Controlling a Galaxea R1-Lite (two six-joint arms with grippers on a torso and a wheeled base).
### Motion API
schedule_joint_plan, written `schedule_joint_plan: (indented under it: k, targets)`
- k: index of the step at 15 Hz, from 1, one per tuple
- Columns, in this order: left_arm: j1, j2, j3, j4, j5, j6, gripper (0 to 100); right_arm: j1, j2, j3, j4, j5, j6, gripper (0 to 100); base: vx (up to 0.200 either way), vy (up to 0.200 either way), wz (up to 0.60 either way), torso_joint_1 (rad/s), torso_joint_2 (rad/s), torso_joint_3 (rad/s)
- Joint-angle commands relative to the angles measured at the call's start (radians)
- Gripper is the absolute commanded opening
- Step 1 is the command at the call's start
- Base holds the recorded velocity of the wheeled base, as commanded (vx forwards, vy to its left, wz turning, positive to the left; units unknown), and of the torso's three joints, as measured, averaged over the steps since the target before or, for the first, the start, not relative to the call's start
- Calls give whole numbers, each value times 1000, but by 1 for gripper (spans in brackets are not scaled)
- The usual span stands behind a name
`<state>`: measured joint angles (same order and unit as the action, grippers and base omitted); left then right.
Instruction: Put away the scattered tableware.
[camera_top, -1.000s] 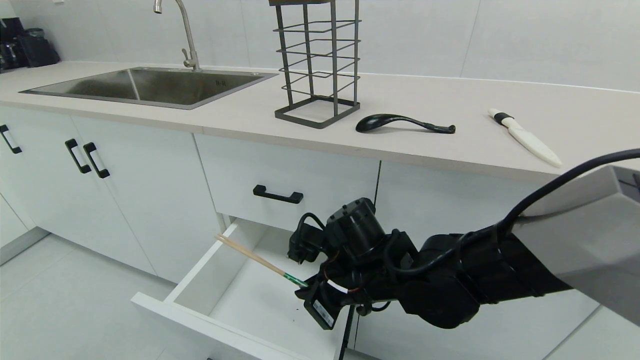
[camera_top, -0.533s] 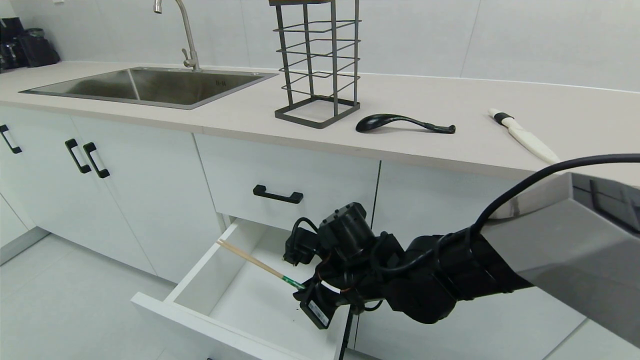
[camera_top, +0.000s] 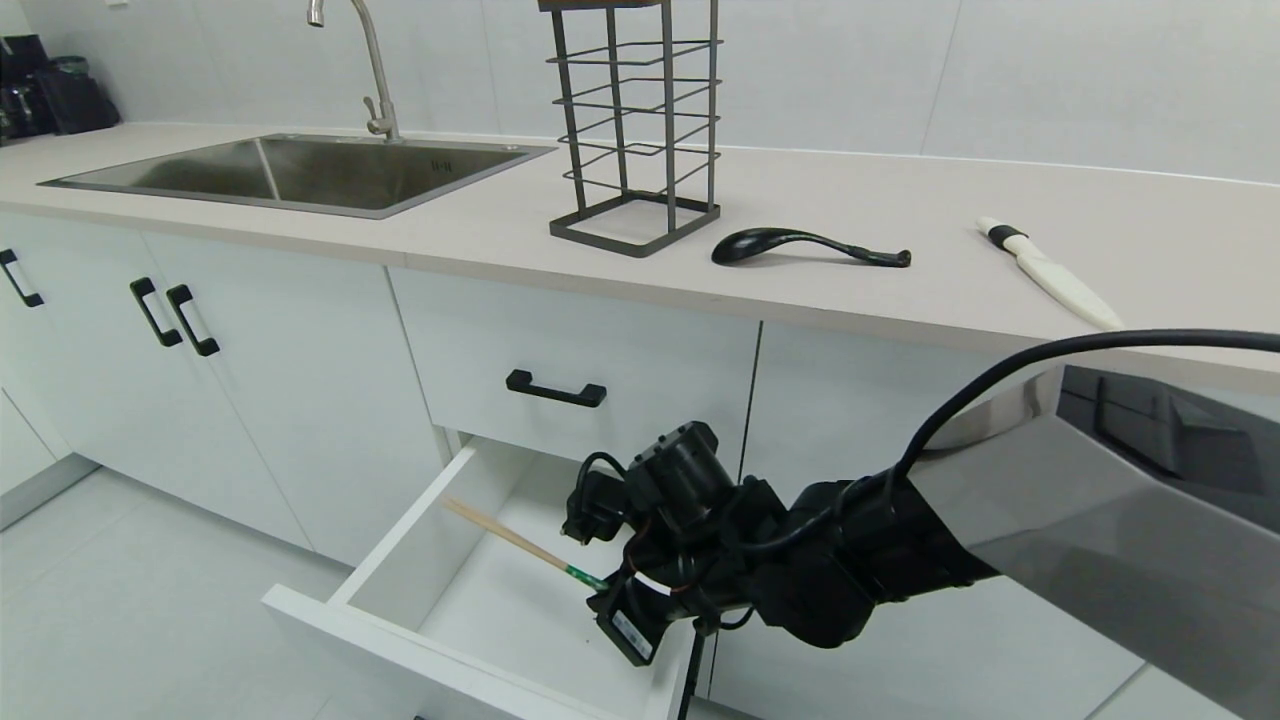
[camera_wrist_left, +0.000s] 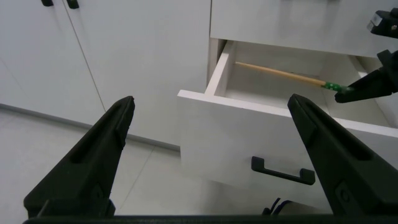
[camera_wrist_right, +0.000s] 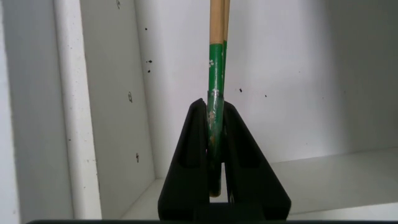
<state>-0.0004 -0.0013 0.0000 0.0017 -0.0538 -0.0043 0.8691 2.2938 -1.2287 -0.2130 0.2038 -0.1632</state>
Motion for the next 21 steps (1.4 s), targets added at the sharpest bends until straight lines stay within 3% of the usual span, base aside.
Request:
schedule_joint_plan:
  k: [1, 18, 21]
  targets:
    - [0, 1, 0, 0, 0, 0, 100, -1, 19, -3, 0, 0, -1, 0, 0, 0, 0, 0, 0, 0]
    - [0, 1, 0, 0, 0, 0, 100, -7, 122, -123, 15, -6, -72, 0, 0, 0, 0, 0, 0, 0]
    - [0, 1, 0, 0, 0, 0, 100, -9, 148, -160, 60, -6, -144, 0, 0, 0, 0, 0, 0, 0]
